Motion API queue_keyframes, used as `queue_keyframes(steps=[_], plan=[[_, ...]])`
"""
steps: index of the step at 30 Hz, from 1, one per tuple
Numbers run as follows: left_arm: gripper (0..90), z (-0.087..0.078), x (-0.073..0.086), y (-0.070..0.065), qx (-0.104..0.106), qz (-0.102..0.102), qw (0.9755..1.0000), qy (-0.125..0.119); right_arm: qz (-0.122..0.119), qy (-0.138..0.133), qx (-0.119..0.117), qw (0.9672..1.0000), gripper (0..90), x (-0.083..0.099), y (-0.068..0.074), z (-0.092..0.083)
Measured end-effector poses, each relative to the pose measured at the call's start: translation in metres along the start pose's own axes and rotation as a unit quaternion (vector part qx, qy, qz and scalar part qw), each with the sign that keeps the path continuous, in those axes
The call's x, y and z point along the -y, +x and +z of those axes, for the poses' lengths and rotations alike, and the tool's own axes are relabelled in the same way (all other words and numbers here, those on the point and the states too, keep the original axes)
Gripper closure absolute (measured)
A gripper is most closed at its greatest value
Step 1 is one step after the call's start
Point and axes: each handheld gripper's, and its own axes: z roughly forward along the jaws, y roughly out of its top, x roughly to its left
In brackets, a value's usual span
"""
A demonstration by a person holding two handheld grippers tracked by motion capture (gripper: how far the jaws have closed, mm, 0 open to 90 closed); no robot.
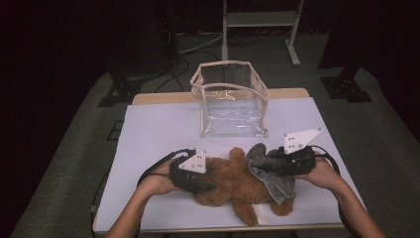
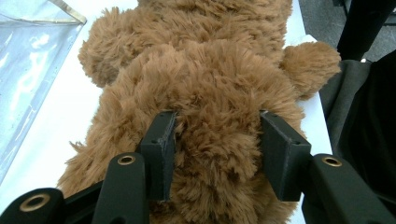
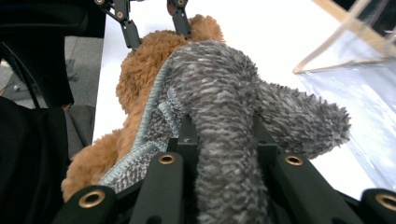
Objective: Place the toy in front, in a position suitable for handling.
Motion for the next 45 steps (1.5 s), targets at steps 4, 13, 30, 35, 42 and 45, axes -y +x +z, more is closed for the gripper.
queue_keyframes(steps=[4,13,30,35,42,45], plan=[[48.2,-0.006,0.004,-0.002,-0.003,-0.001,0.9999,-0.010,0.012,0.008,-0.004,0.9999,72.2,0.011,0.002,0.000],[49.4,-0.008,0.003,-0.004,-0.001,0.000,0.9999,-0.011,0.019,0.014,0.006,0.9997,72.2,0.019,0.009,-0.008],[50.0,-0.011,0.002,-0.004,0.004,-0.001,0.9998,-0.018,0.016,0.005,0.007,0.9998,72.1,0.015,0.011,-0.004],[52.2,-0.012,-0.010,0.000,0.011,-0.003,0.9991,-0.040,0.008,0.011,-0.002,0.9999,72.1,0.016,0.021,-0.002],[53.9,0.000,-0.017,-0.002,0.008,0.008,0.9999,0.003,-0.006,0.025,-0.001,0.9997,72.0,0.007,0.023,-0.001],[54.3,0.001,-0.018,-0.003,0.003,0.008,0.9999,0.008,-0.021,0.025,-0.008,0.9994,71.9,-0.011,0.016,0.008]])
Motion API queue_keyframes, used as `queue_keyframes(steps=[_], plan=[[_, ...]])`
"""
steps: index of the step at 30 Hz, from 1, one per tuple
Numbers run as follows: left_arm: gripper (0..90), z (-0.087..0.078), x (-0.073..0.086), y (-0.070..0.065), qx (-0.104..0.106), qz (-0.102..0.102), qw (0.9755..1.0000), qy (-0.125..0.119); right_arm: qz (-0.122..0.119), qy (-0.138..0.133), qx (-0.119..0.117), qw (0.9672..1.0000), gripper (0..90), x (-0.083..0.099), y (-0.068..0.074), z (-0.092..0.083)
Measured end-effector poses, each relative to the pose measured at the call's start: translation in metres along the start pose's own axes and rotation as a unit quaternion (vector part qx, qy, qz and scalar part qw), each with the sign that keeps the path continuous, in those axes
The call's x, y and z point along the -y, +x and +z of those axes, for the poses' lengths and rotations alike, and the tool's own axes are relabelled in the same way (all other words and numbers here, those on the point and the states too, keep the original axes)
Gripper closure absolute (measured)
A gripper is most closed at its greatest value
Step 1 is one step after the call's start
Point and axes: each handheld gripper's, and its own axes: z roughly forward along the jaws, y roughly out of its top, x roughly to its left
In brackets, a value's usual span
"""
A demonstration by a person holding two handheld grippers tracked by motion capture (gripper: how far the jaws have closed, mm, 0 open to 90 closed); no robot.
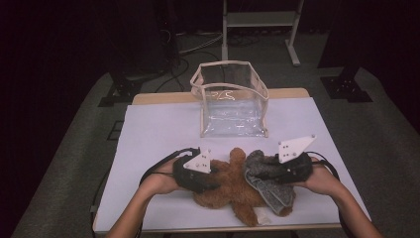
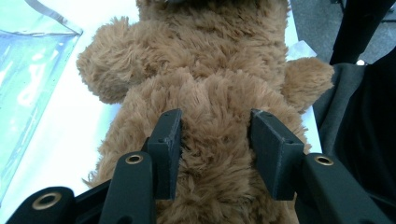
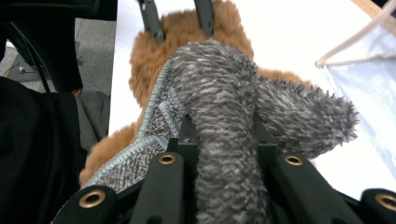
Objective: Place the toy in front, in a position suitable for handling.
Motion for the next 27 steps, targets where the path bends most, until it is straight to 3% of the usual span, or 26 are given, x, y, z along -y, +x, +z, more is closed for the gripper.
queue_keyframes(steps=[4,9,12,18,21,27], plan=[[54.5,0.001,-0.001,-0.001,0.002,0.005,1.0000,0.002,-0.005,0.004,-0.010,0.9999,72.0,-0.011,-0.006,0.014],[54.2,0.002,0.002,0.000,0.006,-0.005,1.0000,-0.004,-0.003,0.001,-0.018,0.9998,71.8,-0.018,-0.013,0.029],[54.1,0.002,0.002,0.000,0.007,-0.004,0.9999,-0.006,0.007,-0.001,-0.018,0.9998,71.9,-0.013,-0.015,0.026],[54.0,0.003,0.002,0.001,0.009,-0.003,0.9999,-0.005,0.030,-0.005,-0.003,0.9995,71.9,0.005,-0.018,0.003],[54.0,0.004,0.000,0.001,0.009,-0.003,1.0000,0.001,0.021,0.003,0.007,0.9998,71.8,-0.001,-0.018,0.007],[53.9,0.003,0.001,0.001,0.008,0.002,1.0000,0.002,-0.002,0.009,-0.007,0.9999,71.7,-0.019,-0.019,0.030]])
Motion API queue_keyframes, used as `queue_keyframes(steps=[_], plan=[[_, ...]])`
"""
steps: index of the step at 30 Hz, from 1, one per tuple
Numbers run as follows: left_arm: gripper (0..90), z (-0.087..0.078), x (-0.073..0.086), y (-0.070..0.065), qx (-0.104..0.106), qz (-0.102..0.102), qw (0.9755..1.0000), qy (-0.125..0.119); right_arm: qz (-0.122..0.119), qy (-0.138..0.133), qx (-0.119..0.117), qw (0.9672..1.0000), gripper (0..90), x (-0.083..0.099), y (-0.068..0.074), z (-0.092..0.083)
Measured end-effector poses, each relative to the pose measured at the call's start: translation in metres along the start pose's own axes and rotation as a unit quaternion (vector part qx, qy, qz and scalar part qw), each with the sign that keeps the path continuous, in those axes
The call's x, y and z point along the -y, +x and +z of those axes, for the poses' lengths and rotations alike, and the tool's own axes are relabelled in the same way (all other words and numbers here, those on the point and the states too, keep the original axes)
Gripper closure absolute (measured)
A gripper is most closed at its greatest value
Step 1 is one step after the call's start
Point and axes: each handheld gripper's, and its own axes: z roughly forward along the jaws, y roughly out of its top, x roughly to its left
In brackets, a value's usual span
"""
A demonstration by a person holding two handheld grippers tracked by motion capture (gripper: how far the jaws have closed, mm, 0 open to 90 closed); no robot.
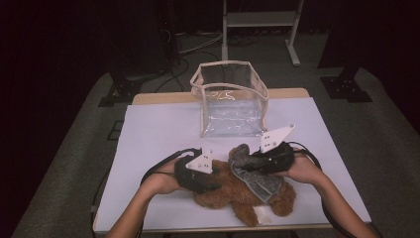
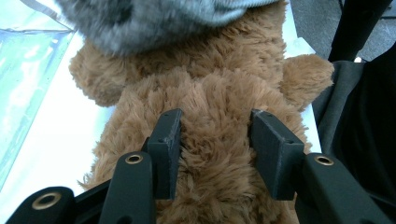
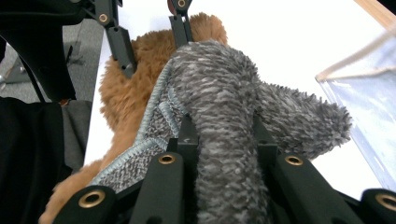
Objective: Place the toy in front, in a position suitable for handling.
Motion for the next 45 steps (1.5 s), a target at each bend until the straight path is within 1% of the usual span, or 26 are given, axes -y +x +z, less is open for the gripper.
queue_keyframes(steps=[1,3,4,6,8,11,13,14,16,18,19,20,21,22,23,25,27,28,33,35,37,39,41,42,44,45], plan=[[53.9,0.000,0.001,0.000,0.001,0.000,1.0000,-0.002,0.001,0.000,-0.001,1.0000,71.7,0.000,0.000,0.001],[53.9,-0.001,0.002,0.000,0.002,-0.003,1.0000,-0.006,0.005,-0.001,0.001,1.0000,71.7,0.003,-0.001,-0.002],[53.9,-0.001,0.002,0.000,0.002,-0.002,1.0000,-0.007,0.012,-0.004,0.006,0.9999,71.7,0.009,-0.001,-0.009],[53.9,-0.001,0.003,0.000,0.002,-0.001,1.0000,-0.009,0.015,-0.005,0.008,0.9998,71.7,0.012,-0.001,-0.012],[53.8,-0.001,0.003,0.000,0.003,-0.002,1.0000,-0.009,0.026,-0.012,0.013,0.9995,71.7,0.020,-0.001,-0.021],[53.5,-0.002,0.001,-0.001,0.002,-0.002,1.0000,-0.004,0.034,-0.018,0.022,0.9990,71.6,0.031,0.000,-0.032],[53.0,-0.002,0.000,0.000,0.003,-0.004,1.0000,-0.004,0.044,-0.025,0.027,0.9984,71.7,0.039,0.001,-0.039],[52.8,-0.002,0.000,0.000,0.004,-0.002,1.0000,-0.002,0.051,-0.030,0.027,0.9979,71.7,0.043,0.003,-0.041],[52.0,-0.005,-0.002,0.001,0.006,-0.002,1.0000,-0.006,0.056,-0.035,0.026,0.9975,71.8,0.046,0.006,-0.041],[50.2,-0.007,-0.004,0.001,0.005,-0.005,0.9998,-0.017,0.055,-0.037,0.023,0.9975,71.8,0.047,0.011,-0.038],[50.1,-0.007,-0.005,0.002,0.008,-0.009,0.9997,-0.022,0.055,-0.040,0.020,0.9975,71.8,0.047,0.013,-0.036],[50.0,-0.006,-0.006,0.003,0.010,-0.009,0.9997,-0.021,0.052,-0.043,0.015,0.9976,71.8,0.047,0.015,-0.034],[50.0,-0.004,-0.007,0.002,0.010,-0.006,0.9999,-0.012,0.052,-0.044,0.014,0.9976,71.9,0.047,0.017,-0.033],[50.0,-0.001,-0.007,0.002,0.012,-0.003,0.9999,-0.004,0.047,-0.044,0.013,0.9978,71.8,0.046,0.019,-0.032],[50.2,0.000,-0.007,0.001,0.012,-0.004,0.9999,-0.003,0.044,-0.043,0.016,0.9980,71.8,0.046,0.021,-0.032],[51.5,0.001,-0.006,0.000,0.009,-0.002,1.0000,0.000,0.042,-0.045,0.021,0.9979,71.8,0.047,0.021,-0.037],[52.9,0.001,-0.005,-0.001,0.007,-0.003,1.0000,0.000,0.047,-0.051,0.024,0.9973,71.7,0.051,0.019,-0.042],[53.4,0.000,-0.004,-0.001,0.007,0.000,1.0000,0.002,0.050,-0.054,0.025,0.9970,71.8,0.054,0.018,-0.044],[53.7,0.001,-0.003,-0.002,0.004,0.000,1.0000,0.001,0.078,-0.064,0.039,0.9941,71.7,0.077,0.012,-0.057],[53.7,0.001,-0.003,-0.002,0.003,0.001,1.0000,0.003,0.087,-0.058,0.050,0.9933,71.7,0.086,0.011,-0.061],[53.7,0.001,-0.003,-0.002,0.004,0.002,1.0000,0.003,0.094,-0.058,0.053,0.9924,71.7,0.092,0.010,-0.064],[53.7,0.001,-0.003,-0.002,0.005,0.003,1.0000,0.004,0.093,-0.062,0.053,0.9924,71.7,0.091,0.011,-0.066],[53.6,0.002,-0.003,-0.002,0.006,0.005,1.0000,0.004,0.084,-0.065,0.053,0.9929,71.7,0.086,0.011,-0.065],[53.6,0.002,-0.003,-0.002,0.006,0.006,0.9999,0.005,0.082,-0.070,0.050,0.9929,71.7,0.082,0.011,-0.064],[53.6,0.001,-0.002,-0.003,0.007,0.000,1.0000,0.002,0.076,-0.078,0.042,0.9932,71.7,0.075,0.010,-0.059],[53.6,0.000,-0.001,-0.003,0.008,0.002,1.0000,0.004,0.073,-0.077,0.039,0.9936,71.7,0.072,0.010,-0.057]])
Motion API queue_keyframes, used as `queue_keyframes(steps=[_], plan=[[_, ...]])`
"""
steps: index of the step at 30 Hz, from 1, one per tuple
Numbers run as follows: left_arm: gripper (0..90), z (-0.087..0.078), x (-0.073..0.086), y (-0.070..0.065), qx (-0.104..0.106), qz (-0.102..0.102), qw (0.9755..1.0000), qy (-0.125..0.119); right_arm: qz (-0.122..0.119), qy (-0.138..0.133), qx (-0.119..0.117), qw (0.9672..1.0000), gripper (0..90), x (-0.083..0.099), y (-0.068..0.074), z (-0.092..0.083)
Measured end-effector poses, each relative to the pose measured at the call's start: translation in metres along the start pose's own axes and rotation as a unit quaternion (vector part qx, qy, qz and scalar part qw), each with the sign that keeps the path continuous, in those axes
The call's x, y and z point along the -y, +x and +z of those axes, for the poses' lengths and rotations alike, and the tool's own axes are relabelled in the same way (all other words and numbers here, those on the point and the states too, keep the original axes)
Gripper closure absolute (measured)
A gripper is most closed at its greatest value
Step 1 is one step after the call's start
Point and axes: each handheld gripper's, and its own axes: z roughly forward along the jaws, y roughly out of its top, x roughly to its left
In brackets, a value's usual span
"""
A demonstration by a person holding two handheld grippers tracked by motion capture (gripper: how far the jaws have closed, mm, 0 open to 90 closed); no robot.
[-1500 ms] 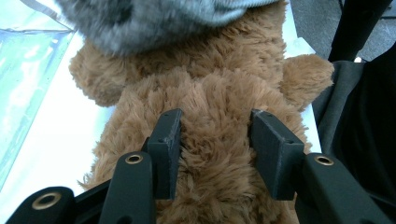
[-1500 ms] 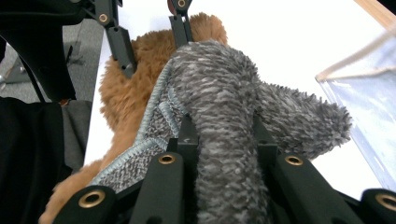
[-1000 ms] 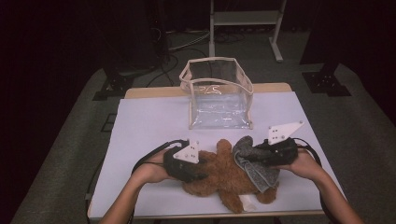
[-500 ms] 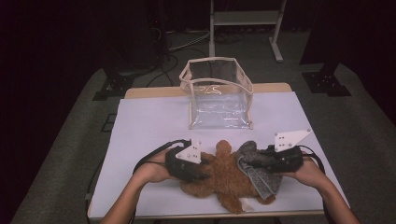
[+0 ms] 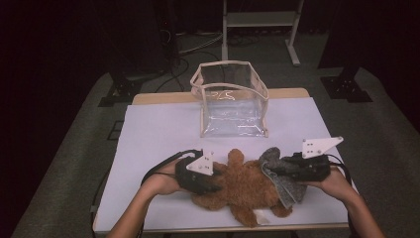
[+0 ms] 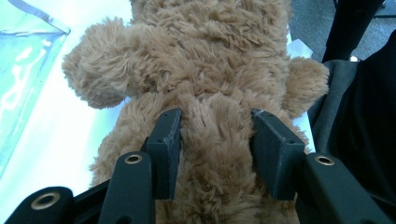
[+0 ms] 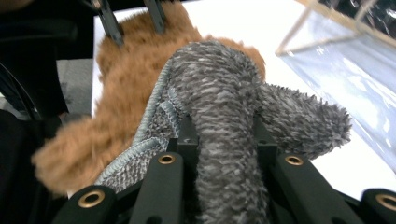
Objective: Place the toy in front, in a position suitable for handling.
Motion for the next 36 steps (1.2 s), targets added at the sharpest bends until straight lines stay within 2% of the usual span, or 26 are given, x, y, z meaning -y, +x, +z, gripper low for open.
queue_keyframes(steps=[3,8,10,13,18,20,22,25,27,29,32,36], plan=[[53.6,-0.001,0.003,0.000,0.001,-0.005,1.0000,-0.008,0.006,0.004,-0.004,1.0000,71.8,0.003,-0.002,0.003],[53.6,0.000,0.002,0.000,0.000,-0.002,1.0000,-0.007,0.023,0.024,0.024,0.9991,71.7,0.022,-0.010,-0.007],[53.5,0.000,0.001,0.001,0.001,-0.001,1.0000,-0.004,0.032,0.021,0.038,0.9985,71.7,0.026,-0.014,-0.015],[53.3,0.001,-0.001,0.001,0.001,0.000,1.0000,-0.001,0.033,0.011,0.042,0.9985,71.7,0.022,-0.015,-0.019],[53.2,0.001,0.000,0.001,0.000,-0.001,1.0000,-0.003,0.018,0.004,0.031,0.9994,71.6,0.009,-0.015,-0.004],[53.2,0.000,0.001,0.001,0.000,0.000,1.0000,-0.004,0.018,0.010,0.026,0.9994,71.6,0.010,-0.015,0.004],[53.3,0.000,0.002,0.001,0.000,-0.002,1.0000,-0.008,0.027,0.004,0.025,0.9993,71.7,0.016,-0.017,0.005],[53.3,0.000,0.002,0.001,-0.001,-0.001,1.0000,-0.008,0.034,0.025,0.042,0.9982,71.7,0.029,-0.020,0.001],[53.3,0.000,0.002,0.001,0.000,0.000,1.0000,-0.007,0.047,0.036,0.053,0.9968,71.6,0.038,-0.022,-0.008],[53.2,0.000,0.001,0.002,0.000,0.001,1.0000,-0.004,0.050,0.035,0.062,0.9962,71.6,0.040,-0.022,-0.016],[53.1,0.001,-0.001,0.002,0.000,0.003,1.0000,0.000,0.046,0.016,0.062,0.9968,71.6,0.034,-0.022,-0.022],[53.1,0.001,-0.001,0.002,0.000,0.002,1.0000,0.001,0.030,0.005,0.047,0.9984,71.6,0.020,-0.021,-0.010]])
